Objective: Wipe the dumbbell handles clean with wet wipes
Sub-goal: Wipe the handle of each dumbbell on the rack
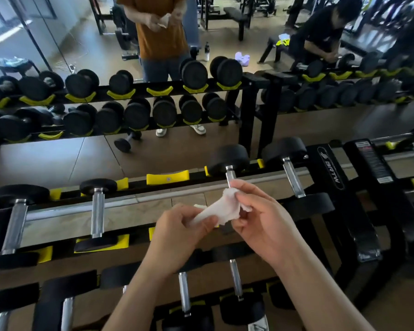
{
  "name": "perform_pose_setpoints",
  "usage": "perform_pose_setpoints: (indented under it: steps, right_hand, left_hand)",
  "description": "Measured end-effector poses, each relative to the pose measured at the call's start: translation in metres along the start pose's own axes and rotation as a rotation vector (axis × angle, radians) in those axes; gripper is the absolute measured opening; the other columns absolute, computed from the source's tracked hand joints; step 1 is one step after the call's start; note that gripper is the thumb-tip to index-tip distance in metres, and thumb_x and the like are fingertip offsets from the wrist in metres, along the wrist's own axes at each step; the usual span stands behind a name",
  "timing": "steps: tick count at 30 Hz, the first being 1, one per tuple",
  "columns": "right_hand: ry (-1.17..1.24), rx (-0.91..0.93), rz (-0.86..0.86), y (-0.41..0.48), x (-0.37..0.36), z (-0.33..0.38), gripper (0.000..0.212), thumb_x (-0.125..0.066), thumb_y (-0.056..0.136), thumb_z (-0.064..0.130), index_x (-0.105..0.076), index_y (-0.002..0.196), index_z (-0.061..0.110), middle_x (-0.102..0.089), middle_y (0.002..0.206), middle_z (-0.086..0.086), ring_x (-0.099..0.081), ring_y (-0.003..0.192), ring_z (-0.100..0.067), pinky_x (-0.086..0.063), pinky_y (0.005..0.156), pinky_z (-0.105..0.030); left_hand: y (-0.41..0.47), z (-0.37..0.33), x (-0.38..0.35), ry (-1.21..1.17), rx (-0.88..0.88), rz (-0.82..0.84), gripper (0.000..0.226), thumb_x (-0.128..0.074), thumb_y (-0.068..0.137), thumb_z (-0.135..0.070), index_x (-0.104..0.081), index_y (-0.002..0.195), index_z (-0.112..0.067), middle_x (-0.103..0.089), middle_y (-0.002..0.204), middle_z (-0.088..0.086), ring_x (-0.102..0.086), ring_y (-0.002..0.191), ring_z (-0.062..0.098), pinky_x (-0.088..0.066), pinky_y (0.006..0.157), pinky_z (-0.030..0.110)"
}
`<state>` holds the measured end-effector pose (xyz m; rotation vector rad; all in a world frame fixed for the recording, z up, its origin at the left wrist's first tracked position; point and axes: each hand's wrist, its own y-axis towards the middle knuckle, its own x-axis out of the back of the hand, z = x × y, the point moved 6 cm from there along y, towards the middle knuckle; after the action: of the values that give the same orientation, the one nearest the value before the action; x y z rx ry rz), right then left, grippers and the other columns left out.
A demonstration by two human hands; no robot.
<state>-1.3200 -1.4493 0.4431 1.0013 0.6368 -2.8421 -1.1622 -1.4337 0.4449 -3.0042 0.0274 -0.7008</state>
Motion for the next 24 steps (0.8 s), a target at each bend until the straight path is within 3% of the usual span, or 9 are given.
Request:
perform_pose_setpoints:
  steps: [1,3,6,9,12,16,18,20,24]
  right_hand:
    - [-0.005,0.004,0.008,0.004,0.011,0.009,0.025,-0.059,0.08,0.002,-0.072,0.101,0.009,-0.054,0.08,-0.01,-0.05,0.066,-0.013,-0.037,0.049,-0.021]
    - [-0.033,0.019,-0.007,0.01,0.032,0.025,0.025,-0.054,0.086,-0.003,-0.071,0.098,0.009,-0.057,0.07,-0.005,-0.048,0.063,-0.012,-0.039,0.05,-0.021]
    - [-0.161,0.038,-0.057,0.021,0.073,0.055,0.026,-0.052,0.086,-0.008,-0.068,0.088,0.011,-0.058,0.067,-0.001,-0.05,0.058,-0.01,-0.044,0.053,-0.021]
    - [-0.335,0.03,-0.071,0.037,0.104,0.077,0.025,-0.053,0.088,-0.009,-0.068,0.088,0.01,-0.057,0.068,0.0,-0.054,0.06,-0.009,-0.045,0.057,-0.023]
    - [-0.673,0.101,-0.083,0.06,0.128,0.097,0.03,-0.056,0.089,-0.004,-0.074,0.086,0.02,-0.069,0.087,0.001,-0.062,0.078,-0.013,-0.048,0.065,-0.024]
    - [-1.064,0.214,0.195,0.079,0.128,0.117,0.024,-0.059,0.093,0.017,-0.07,0.111,0.03,-0.064,0.118,0.02,-0.056,0.112,0.004,-0.046,0.094,-0.021]
    - [-1.158,0.127,0.39,0.087,0.122,0.112,0.033,-0.063,0.09,0.024,-0.063,0.122,0.033,-0.064,0.111,0.021,-0.058,0.105,0.005,-0.047,0.091,-0.019]
    - [-1.08,0.01,0.489,0.094,0.119,0.099,0.04,-0.066,0.088,0.018,-0.059,0.127,0.029,-0.069,0.108,0.01,-0.063,0.101,-0.003,-0.052,0.088,-0.023]
    - [-1.014,0.039,0.238,0.115,0.132,0.079,0.019,-0.065,0.089,0.019,-0.068,0.107,0.022,-0.073,0.089,0.0,-0.067,0.079,-0.014,-0.055,0.072,-0.032]
  left_hand:
    - [0.004,-0.003,-0.01,0.024,0.002,-0.013,0.007,-0.068,0.087,-0.033,-0.073,0.088,-0.028,-0.06,0.094,-0.006,-0.057,0.079,-0.004,-0.042,0.058,0.007]
    - [0.01,-0.006,-0.024,0.113,-0.043,-0.023,0.015,-0.059,0.09,-0.041,-0.071,0.094,-0.034,-0.055,0.11,-0.017,-0.05,0.101,-0.007,-0.037,0.071,0.001]
    - [0.021,-0.025,-0.054,0.057,-0.085,-0.013,0.019,-0.05,0.084,-0.051,-0.068,0.088,-0.045,-0.051,0.122,-0.032,-0.042,0.117,-0.01,-0.038,0.087,0.007]
    - [0.034,-0.039,-0.072,-0.224,-0.008,-0.193,0.012,-0.062,0.087,-0.029,-0.072,0.085,-0.034,-0.072,0.092,-0.018,-0.065,0.088,-0.002,-0.049,0.071,0.013]
    - [0.055,-0.038,-0.093,-0.406,0.099,-0.314,0.013,-0.065,0.088,-0.015,-0.07,0.083,-0.026,-0.073,0.072,-0.011,-0.066,0.064,0.001,-0.051,0.056,0.015]
    - [0.079,-0.037,-0.13,-0.374,0.16,-0.18,0.009,-0.064,0.089,-0.023,-0.072,0.087,-0.022,-0.073,0.077,-0.003,-0.065,0.064,0.005,-0.051,0.054,0.02]
    - [0.089,-0.034,-0.145,-0.419,0.184,-0.088,0.022,-0.06,0.089,-0.031,-0.073,0.093,-0.014,-0.073,0.081,0.01,-0.066,0.065,0.014,-0.052,0.055,0.025]
    - [0.099,-0.032,-0.154,-0.426,0.173,-0.025,0.03,-0.055,0.091,-0.034,-0.072,0.092,-0.01,-0.072,0.076,0.009,-0.065,0.063,0.013,-0.05,0.053,0.023]
    - [0.113,-0.009,-0.153,-0.424,0.218,-0.067,0.033,-0.05,0.096,-0.034,-0.07,0.084,-0.012,-0.068,0.07,0.001,-0.061,0.062,0.009,-0.046,0.054,0.021]
